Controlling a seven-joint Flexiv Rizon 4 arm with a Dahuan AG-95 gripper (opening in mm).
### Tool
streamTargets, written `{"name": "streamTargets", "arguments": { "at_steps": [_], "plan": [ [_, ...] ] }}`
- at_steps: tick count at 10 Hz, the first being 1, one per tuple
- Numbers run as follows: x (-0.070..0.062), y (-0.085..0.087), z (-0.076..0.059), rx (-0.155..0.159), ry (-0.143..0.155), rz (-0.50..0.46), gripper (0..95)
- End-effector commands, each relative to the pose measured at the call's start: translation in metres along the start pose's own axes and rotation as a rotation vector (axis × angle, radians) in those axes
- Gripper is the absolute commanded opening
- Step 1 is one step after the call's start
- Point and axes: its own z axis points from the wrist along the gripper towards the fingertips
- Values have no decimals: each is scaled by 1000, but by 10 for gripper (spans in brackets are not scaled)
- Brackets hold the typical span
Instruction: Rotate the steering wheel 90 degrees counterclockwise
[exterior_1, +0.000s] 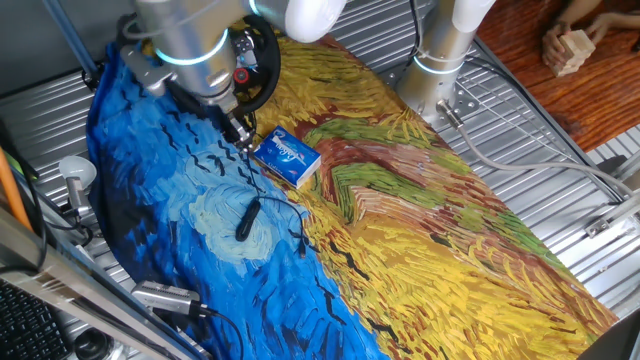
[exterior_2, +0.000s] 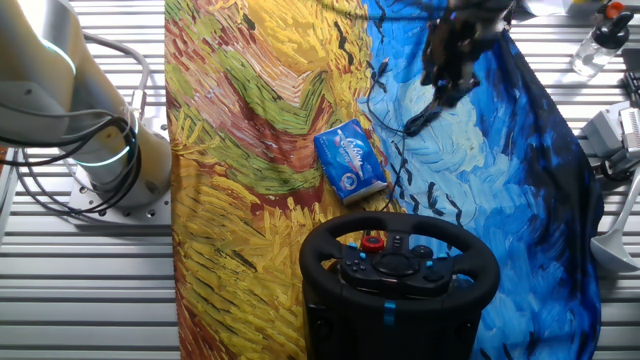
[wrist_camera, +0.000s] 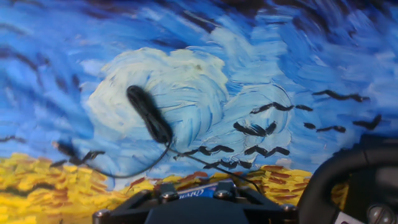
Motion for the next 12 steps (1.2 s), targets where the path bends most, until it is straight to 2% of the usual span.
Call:
{"name": "streamTargets", "arguments": {
  "at_steps": [1, 3, 4, 6, 7, 9, 10, 12],
  "plan": [
    [-1, 2, -3, 50, 33, -1, 0],
    [-1, 2, -3, 104, 64, -4, 0],
    [-1, 2, -3, 110, 76, 6, 0],
    [-1, 2, -3, 184, 102, -21, 0],
    [-1, 1, -3, 202, 105, -41, 0],
    [6, -7, 0, 214, 104, -70, 0],
    [15, -18, 4, 208, 96, -97, 0],
    [16, -19, 4, 205, 88, -85, 0]
  ]
}}
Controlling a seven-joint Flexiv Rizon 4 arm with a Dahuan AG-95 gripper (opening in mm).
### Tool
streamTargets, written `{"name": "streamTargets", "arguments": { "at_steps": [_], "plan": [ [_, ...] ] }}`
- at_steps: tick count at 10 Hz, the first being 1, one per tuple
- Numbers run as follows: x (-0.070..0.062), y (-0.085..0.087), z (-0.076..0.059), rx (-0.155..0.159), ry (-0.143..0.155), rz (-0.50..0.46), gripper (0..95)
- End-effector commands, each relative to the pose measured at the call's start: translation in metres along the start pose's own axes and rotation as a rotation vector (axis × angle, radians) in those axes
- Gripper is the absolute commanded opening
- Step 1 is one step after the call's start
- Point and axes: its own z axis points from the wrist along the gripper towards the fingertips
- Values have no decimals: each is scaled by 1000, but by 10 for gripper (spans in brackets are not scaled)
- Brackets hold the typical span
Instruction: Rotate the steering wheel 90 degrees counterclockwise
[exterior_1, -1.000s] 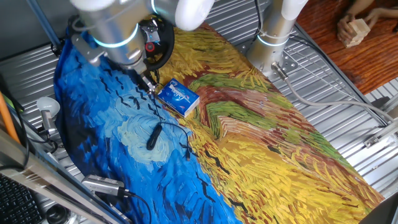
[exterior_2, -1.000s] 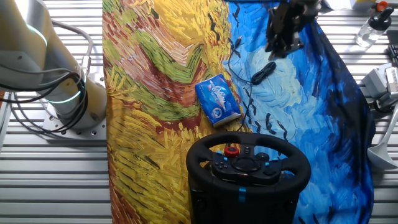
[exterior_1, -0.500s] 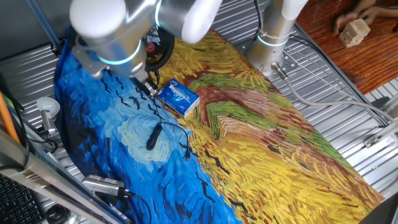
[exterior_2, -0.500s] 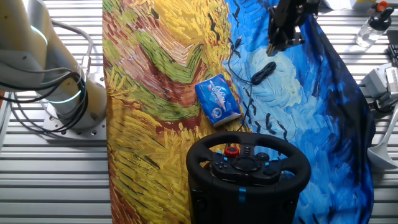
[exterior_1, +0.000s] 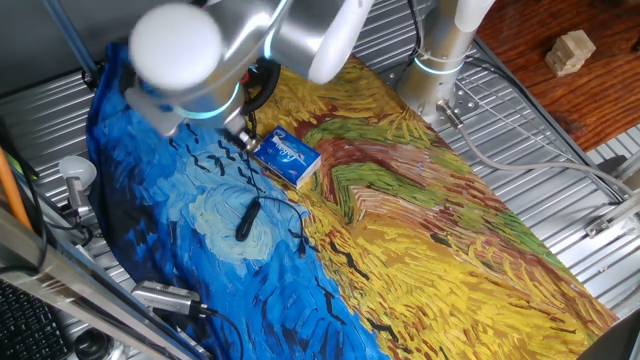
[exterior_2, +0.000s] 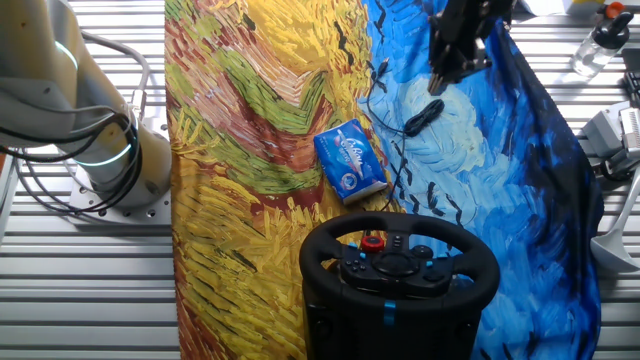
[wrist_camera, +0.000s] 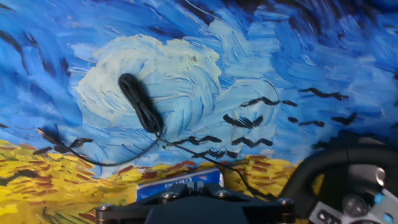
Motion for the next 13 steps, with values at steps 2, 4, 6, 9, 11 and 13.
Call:
{"name": "streamTargets", "arguments": {
  "at_steps": [2, 4, 6, 9, 11, 13],
  "plan": [
    [-4, 3, -9, -35, -31, 24, 0],
    [-16, 16, -33, -24, -13, 19, 0],
    [-21, 23, -41, -7, 4, 7, 0],
    [-21, 22, -41, -7, 1, 4, 0],
    [-21, 23, -41, -6, -4, 6, 0],
    [-21, 23, -41, -4, -2, 5, 0]
  ]
}}
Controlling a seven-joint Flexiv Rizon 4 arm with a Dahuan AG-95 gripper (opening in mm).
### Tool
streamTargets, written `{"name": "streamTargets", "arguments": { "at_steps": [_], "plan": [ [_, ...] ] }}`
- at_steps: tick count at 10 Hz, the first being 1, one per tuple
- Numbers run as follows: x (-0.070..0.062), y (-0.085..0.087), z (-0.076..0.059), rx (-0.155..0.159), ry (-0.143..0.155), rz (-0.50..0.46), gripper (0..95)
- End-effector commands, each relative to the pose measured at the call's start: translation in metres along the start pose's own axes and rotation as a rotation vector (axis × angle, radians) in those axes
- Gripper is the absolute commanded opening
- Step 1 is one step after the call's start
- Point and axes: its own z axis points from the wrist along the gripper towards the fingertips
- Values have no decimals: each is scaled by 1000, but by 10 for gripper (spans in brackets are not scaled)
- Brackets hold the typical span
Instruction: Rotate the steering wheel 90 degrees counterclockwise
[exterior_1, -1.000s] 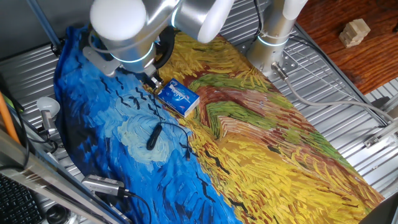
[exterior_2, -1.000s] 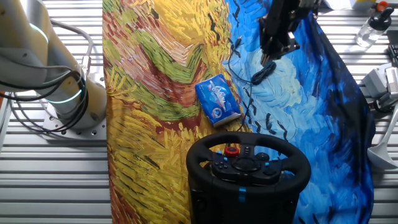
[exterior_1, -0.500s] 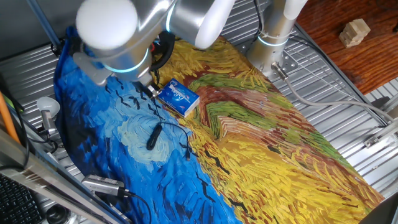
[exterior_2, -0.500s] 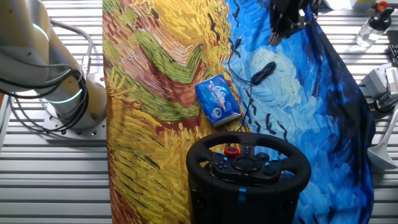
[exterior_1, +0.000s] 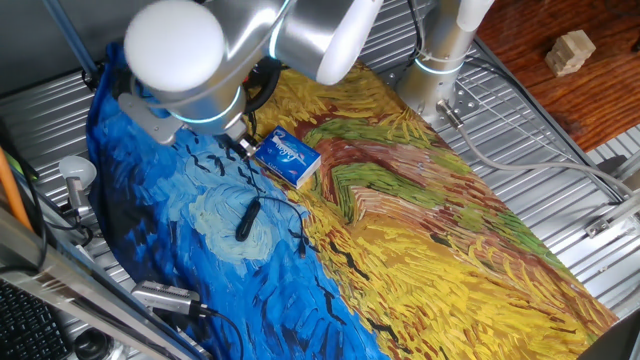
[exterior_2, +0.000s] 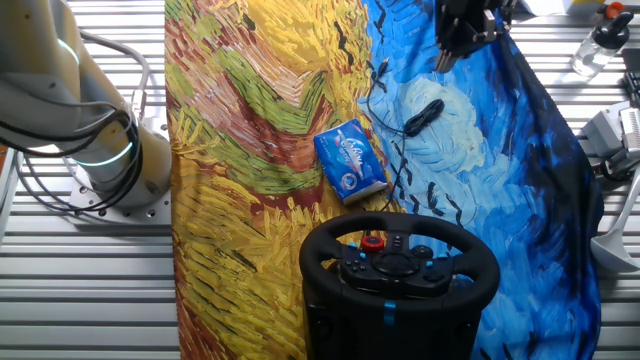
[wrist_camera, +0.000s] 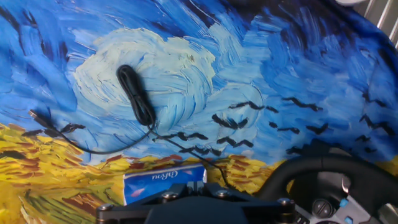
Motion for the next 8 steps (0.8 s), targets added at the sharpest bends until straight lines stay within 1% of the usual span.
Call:
{"name": "streamTargets", "arguments": {
  "at_steps": [1, 4, 5, 7, 8],
  "plan": [
    [-1, 0, -1, 10, 15, 0, 0],
    [-1, 0, -1, 33, 26, 3, 0],
    [-1, 0, -1, 65, 40, -15, 0],
    [-1, 0, -1, 171, 95, -75, 0],
    [-1, 0, -1, 195, 115, -94, 0]
  ]
}}
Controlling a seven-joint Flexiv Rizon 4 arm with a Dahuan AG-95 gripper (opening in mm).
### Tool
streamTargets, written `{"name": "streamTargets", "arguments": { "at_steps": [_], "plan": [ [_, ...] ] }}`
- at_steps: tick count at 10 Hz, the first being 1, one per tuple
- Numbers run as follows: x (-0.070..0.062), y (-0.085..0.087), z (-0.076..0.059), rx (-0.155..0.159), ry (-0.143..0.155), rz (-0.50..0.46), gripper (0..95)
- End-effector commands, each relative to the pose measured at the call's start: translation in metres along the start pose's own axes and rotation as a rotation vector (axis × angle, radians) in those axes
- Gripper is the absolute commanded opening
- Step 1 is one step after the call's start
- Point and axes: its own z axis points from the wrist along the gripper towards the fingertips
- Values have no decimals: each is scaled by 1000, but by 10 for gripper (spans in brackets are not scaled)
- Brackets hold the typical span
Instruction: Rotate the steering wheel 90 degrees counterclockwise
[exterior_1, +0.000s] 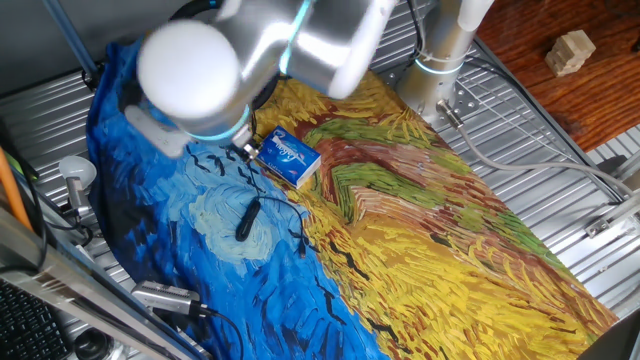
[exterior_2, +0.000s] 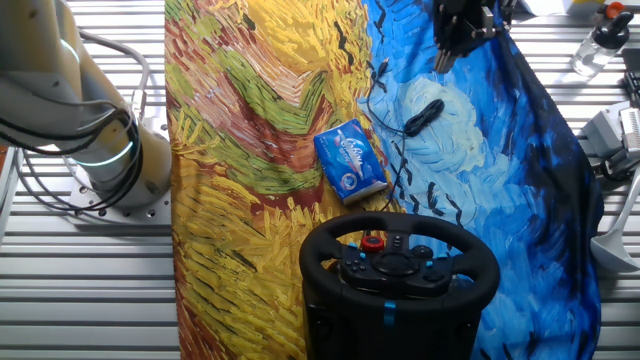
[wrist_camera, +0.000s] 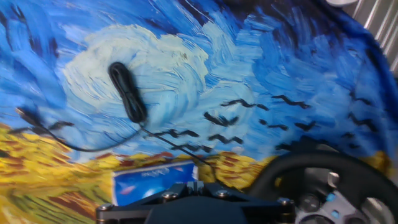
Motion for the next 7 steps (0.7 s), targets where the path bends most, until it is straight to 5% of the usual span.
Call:
{"name": "streamTargets", "arguments": {
  "at_steps": [1, 7],
  "plan": [
    [-2, 0, -2, 93, 63, -76, 0],
    [-2, 0, -2, 96, 53, -92, 0]
  ]
}}
